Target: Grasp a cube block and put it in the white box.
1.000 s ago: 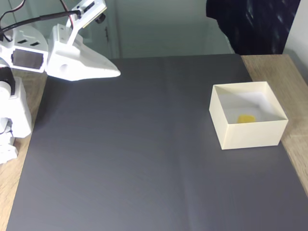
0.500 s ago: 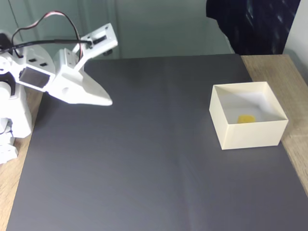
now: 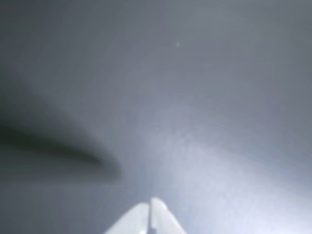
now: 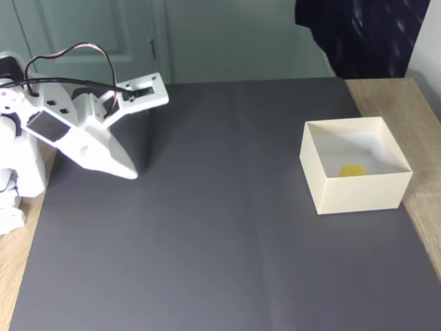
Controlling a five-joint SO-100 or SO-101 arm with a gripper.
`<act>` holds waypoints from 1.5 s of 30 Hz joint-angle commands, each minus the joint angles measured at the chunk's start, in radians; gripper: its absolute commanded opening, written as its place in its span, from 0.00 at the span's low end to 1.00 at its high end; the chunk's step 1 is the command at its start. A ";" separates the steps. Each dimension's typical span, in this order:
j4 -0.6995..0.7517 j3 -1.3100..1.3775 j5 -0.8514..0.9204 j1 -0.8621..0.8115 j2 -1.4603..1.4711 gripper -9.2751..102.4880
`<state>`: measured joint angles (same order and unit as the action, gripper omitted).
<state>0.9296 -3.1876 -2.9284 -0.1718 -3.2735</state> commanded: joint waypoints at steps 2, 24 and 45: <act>0.067 0.005 -0.002 -0.006 -0.006 0.08; 0.199 0.003 -0.011 -0.031 -0.008 0.09; 0.199 0.003 -0.011 -0.031 -0.008 0.09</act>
<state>1.1198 -3.1861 -2.9391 -0.1979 -3.2735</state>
